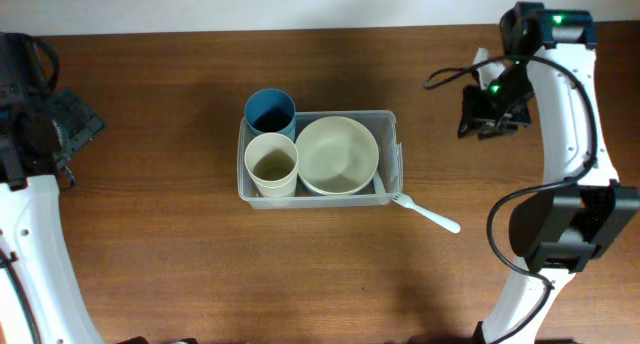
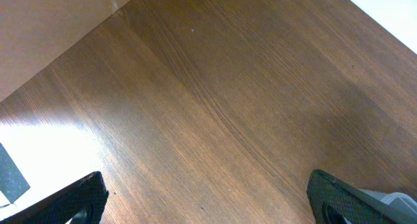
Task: Pack container
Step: 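Withdraw the right gripper up and to the right, then move the right gripper down to the white fork right of container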
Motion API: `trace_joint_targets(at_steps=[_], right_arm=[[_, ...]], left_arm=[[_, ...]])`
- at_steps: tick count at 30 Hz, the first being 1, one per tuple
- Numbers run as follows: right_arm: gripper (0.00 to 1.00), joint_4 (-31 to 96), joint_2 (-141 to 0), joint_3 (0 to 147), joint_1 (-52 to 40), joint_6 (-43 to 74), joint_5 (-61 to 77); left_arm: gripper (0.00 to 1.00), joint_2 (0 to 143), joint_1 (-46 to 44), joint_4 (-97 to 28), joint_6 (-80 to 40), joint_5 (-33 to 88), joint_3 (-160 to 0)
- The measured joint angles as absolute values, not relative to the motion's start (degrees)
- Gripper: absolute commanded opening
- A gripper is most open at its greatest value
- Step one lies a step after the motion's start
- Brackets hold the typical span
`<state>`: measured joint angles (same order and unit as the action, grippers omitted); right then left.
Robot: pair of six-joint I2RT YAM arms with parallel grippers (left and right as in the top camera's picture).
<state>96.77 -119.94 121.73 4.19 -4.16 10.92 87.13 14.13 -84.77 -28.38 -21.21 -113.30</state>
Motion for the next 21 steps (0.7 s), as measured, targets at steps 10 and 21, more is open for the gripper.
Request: trace_joint_targets(at_steps=[10, 21], right_arm=[[0.39, 97.0, -115.4, 118.3, 4.6, -4.9, 10.3], [0.40, 94.8, -91.7, 101.3, 4.6, -5.0, 10.1]], left_arm=[[1.00, 87.1, 14.1, -84.8, -28.4, -21.2, -113.3], [1.00, 87.1, 14.1, -84.8, -28.4, -21.2, -113.3]])
